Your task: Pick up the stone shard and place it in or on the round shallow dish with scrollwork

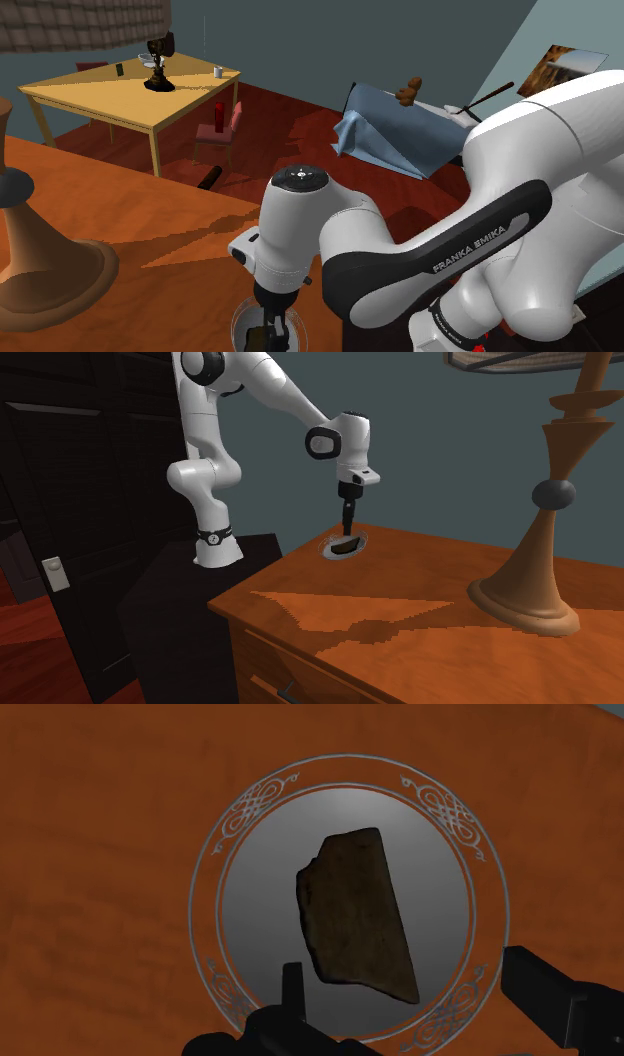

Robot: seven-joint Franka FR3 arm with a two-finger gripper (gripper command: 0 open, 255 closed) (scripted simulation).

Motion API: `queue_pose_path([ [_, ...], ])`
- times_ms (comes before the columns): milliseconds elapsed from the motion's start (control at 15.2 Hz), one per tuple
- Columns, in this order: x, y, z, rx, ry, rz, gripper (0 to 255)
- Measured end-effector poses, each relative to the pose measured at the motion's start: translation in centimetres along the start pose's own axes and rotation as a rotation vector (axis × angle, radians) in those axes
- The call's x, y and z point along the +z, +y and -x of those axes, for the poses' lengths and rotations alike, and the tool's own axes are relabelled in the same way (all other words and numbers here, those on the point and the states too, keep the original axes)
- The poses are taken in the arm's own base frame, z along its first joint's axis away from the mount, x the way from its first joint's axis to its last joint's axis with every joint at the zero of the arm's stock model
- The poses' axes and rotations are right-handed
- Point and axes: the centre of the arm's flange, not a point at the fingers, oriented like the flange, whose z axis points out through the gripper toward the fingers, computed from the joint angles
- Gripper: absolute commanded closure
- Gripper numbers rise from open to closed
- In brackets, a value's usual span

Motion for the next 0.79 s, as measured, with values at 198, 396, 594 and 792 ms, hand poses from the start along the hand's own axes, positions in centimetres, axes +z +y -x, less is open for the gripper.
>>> queue_pose_path([
  [198, -1.6, 0.0, 0.1, 0.0, 0.001, 0.0, 0],
  [396, -4.4, 0.0, 0.0, 0.0, 0.001, 0.0, 0],
  [594, -4.9, 0.0, 0.0, 0.0, 0.0, 0.0, 0],
  [792, -5.0, 0.0, 0.0, 0.0, 0.0, 0.0, 0],
])
